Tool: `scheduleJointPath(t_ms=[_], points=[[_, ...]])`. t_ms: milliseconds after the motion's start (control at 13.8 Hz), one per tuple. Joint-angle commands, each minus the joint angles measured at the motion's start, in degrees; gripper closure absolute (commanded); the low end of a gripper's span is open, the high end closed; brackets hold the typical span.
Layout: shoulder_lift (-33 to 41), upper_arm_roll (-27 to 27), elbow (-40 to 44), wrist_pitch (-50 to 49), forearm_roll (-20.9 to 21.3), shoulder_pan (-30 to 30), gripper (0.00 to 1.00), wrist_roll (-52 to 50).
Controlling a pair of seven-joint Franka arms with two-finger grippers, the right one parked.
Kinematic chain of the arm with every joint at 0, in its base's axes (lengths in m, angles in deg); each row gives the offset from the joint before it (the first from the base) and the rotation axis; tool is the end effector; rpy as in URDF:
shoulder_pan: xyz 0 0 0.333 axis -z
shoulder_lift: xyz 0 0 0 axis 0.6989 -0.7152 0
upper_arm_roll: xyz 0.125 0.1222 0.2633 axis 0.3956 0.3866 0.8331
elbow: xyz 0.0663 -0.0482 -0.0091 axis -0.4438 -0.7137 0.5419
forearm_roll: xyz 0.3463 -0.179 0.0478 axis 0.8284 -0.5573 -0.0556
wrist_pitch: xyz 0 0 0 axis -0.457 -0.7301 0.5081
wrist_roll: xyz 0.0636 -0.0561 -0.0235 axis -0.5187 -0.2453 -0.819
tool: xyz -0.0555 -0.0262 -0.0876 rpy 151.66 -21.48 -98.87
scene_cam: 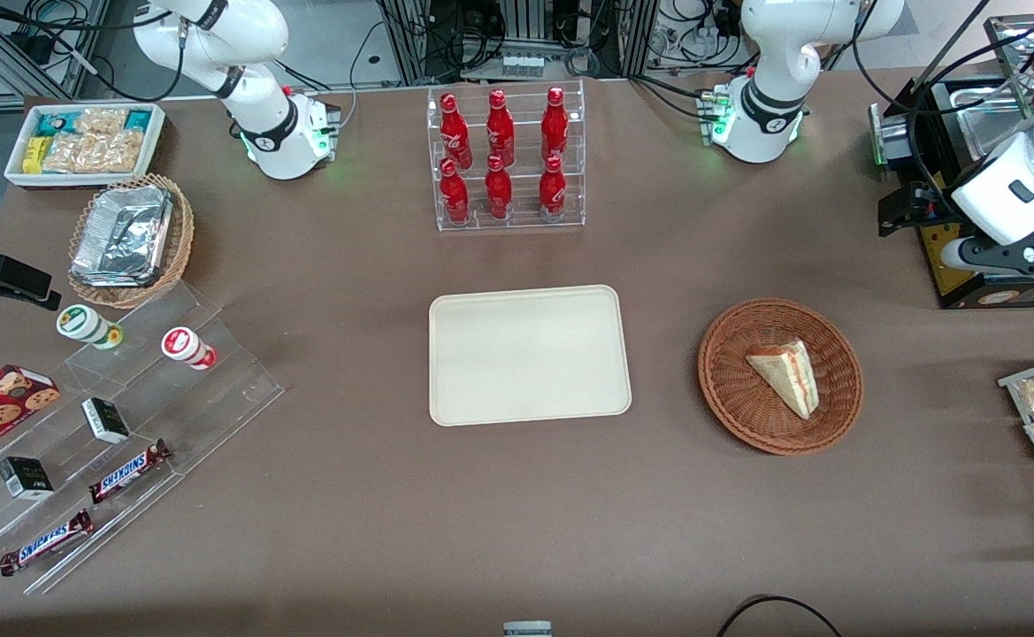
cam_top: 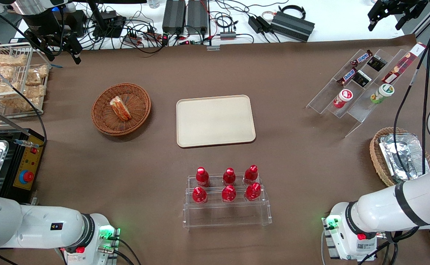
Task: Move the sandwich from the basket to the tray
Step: 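Move the left gripper over the wicker basket toward the wrapped sandwich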
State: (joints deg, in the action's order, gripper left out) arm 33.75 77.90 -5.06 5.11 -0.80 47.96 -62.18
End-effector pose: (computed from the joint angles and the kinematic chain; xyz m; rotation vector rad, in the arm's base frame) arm 0.5332 -0.0357 0.6033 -3.0946 0.2497 0.2810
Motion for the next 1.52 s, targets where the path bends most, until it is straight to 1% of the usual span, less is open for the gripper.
scheduleJointPath(t_ms=[0, 218, 435, 653, 871, 1016, 1161, 1234, 1306, 1452], points=[[1.06, -0.16, -2.05, 1.91, -0.43, -0.02, 0.0, 0.72], [-0.17, -0.25, -5.56, 5.51, -0.43, 0.07, 0.0, 0.99], [0.44, -0.25, -15.47, 15.33, -0.25, 1.74, 0.0, 0.9], [-0.35, -0.25, -20.59, 22.38, -0.25, 1.83, 0.0, 0.9], [-0.7, -0.25, -29.1, 33.26, -0.16, 1.92, 0.0, 0.9], [-0.88, -0.16, -32.72, 38.9, -0.16, 1.83, 0.0, 0.81], [-1.31, 0.01, -34.49, 42.34, -0.25, 1.3, 0.0, 0.11], [-2.01, 0.19, -34.58, 42.87, -0.34, 1.22, 0.0, -0.93], [-2.54, 0.19, -34.58, 43.58, -0.34, 1.21, 0.0, -4.25], [-3.77, 0.19, -34.58, 45.51, -0.43, 1.3, 0.0, -14.68]])
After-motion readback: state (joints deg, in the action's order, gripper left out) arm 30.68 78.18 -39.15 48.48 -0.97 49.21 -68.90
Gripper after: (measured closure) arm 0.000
